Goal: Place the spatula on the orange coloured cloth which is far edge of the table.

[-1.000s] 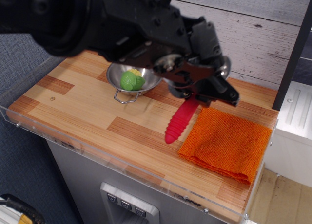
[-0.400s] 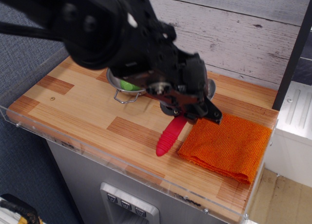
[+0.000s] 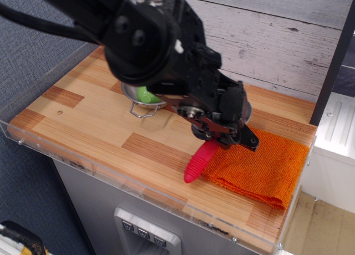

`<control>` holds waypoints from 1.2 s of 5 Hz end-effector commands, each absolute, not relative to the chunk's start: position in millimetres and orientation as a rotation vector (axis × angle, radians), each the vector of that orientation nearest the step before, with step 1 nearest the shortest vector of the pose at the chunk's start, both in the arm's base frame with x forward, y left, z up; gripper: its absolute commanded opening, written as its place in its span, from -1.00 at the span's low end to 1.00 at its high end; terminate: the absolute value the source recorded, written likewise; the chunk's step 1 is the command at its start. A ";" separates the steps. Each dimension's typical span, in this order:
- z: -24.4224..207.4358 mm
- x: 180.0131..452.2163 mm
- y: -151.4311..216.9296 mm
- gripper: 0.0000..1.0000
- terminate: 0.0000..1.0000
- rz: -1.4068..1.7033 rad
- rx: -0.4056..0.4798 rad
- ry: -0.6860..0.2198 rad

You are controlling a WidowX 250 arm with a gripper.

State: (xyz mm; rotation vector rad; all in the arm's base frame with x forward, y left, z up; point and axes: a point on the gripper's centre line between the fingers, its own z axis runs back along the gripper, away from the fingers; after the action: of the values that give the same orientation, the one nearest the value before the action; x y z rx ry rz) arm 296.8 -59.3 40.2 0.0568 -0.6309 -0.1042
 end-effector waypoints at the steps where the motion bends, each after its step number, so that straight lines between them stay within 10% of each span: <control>1: 46.5 288.7 -60.0 -1.00 -1.00 -0.099 0.042 -0.648; 2: 47.8 288.7 -57.7 1.00 -1.00 -0.089 0.062 -0.627; 6: 55.4 283.9 -48.6 1.00 -1.00 -0.070 0.070 -0.642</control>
State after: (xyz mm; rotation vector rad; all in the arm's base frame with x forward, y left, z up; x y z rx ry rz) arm 293.5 -47.8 42.8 0.0745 -0.6111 -0.0627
